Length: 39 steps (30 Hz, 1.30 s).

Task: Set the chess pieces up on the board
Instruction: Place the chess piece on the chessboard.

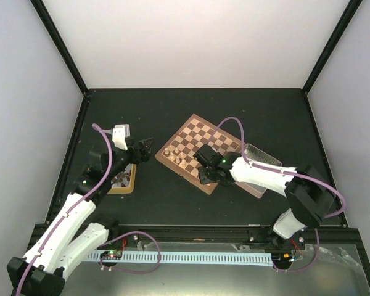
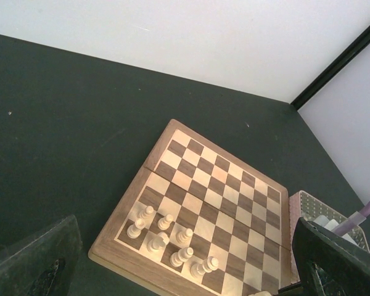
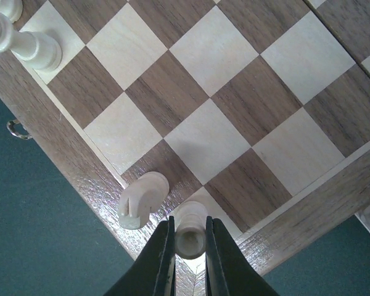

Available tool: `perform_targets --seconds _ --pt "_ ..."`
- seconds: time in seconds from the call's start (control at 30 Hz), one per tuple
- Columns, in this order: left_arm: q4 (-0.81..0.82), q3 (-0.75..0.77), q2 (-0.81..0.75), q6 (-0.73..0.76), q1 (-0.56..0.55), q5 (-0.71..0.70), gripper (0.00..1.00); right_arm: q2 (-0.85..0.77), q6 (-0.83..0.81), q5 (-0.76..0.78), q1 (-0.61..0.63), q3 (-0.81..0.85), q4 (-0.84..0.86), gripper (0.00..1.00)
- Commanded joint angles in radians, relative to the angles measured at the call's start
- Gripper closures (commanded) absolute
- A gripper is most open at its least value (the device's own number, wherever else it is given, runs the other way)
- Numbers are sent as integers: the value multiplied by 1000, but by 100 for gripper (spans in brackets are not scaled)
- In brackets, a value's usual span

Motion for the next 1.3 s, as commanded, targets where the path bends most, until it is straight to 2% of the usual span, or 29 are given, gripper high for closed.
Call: perform_targets --seconds 0.0,0.73,1.0,1.17,1.27 --pt "13 3 -9 0 7 -12 5 20 -23 1 11 14 -3 94" --pt "8 -2 -16 -2 7 -15 5 -4 13 42 21 13 -97 93" --pt "8 -2 -17 -2 7 -16 5 -5 16 -15 21 42 -109 77" --pt "7 4 -18 2 7 -15 5 -75 48 58 18 62 -139 72" --pt "4 8 -18 4 7 -15 5 -147 84 149 4 56 -157 64"
